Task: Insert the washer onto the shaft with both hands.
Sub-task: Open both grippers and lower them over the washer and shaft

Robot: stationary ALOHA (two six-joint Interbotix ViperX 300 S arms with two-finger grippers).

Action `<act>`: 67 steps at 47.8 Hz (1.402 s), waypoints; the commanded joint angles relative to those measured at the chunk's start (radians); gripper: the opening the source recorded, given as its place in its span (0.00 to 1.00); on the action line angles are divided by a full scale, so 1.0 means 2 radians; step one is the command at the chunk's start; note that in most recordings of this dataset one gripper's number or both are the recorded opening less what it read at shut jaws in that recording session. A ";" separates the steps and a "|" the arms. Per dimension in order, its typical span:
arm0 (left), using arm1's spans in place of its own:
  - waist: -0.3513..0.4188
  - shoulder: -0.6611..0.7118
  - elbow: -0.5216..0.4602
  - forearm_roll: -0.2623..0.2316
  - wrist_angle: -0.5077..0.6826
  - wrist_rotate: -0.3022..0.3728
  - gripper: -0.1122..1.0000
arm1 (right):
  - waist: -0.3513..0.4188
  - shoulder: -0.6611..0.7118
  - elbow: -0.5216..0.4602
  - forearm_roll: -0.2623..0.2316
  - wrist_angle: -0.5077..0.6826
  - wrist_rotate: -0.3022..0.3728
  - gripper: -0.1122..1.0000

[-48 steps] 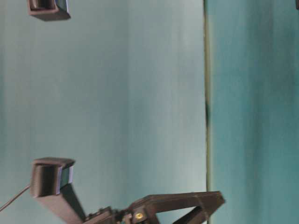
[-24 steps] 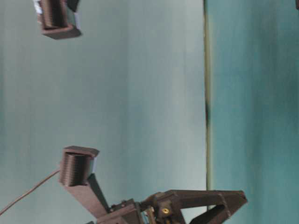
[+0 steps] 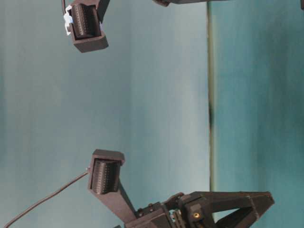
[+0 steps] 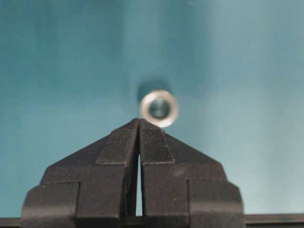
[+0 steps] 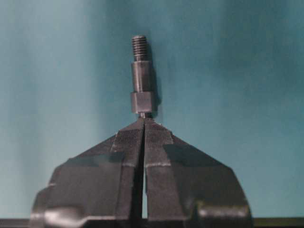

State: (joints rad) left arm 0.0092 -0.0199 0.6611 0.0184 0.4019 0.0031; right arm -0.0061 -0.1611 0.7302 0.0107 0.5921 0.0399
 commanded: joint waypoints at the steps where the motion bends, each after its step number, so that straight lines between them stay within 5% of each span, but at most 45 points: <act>1: -0.008 0.000 -0.006 0.001 -0.008 -0.005 0.12 | 0.000 -0.002 -0.008 0.000 -0.003 -0.006 0.01; 43: -0.015 0.007 -0.008 0.001 -0.025 -0.043 0.17 | 0.001 0.008 0.019 0.000 -0.068 -0.006 0.07; 49: -0.016 0.007 -0.010 0.001 -0.025 -0.041 0.44 | 0.001 0.008 0.027 0.000 -0.075 -0.007 0.21; 57: -0.016 0.008 -0.011 0.001 -0.022 -0.040 0.88 | 0.001 0.012 0.033 -0.005 -0.082 -0.017 0.63; 63: -0.016 0.008 -0.011 0.001 -0.019 -0.039 0.82 | 0.001 0.015 0.031 -0.005 -0.082 -0.033 0.91; 67: -0.016 0.008 -0.011 0.001 -0.018 -0.041 0.83 | 0.000 0.018 0.031 -0.005 -0.083 -0.039 0.89</act>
State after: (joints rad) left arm -0.0230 0.0000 0.6535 0.0184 0.3651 -0.0767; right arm -0.0061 -0.1258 0.8023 0.0015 0.4341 -0.0215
